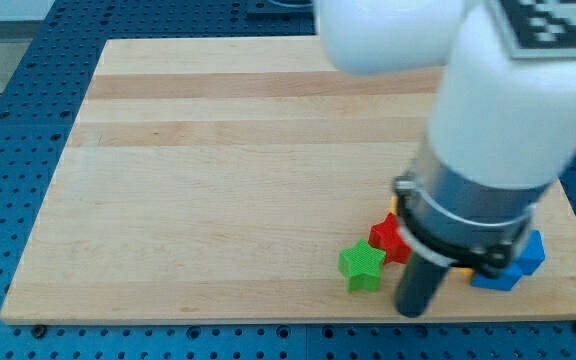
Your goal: Slightly move the green star left to the red star
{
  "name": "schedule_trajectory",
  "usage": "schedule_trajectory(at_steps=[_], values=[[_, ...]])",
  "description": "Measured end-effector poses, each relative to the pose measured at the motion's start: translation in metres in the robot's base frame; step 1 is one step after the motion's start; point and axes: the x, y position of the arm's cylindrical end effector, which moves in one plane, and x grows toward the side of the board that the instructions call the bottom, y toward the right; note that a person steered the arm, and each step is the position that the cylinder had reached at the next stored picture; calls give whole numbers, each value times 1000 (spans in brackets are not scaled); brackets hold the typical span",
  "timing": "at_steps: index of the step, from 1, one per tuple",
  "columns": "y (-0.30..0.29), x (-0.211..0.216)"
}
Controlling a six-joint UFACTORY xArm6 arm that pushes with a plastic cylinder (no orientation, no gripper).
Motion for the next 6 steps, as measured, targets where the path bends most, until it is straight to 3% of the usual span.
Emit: schedule_trajectory(at_steps=[1, 2, 4, 6], values=[[-48, -23], [-46, 1], [-31, 5], [106, 4]])
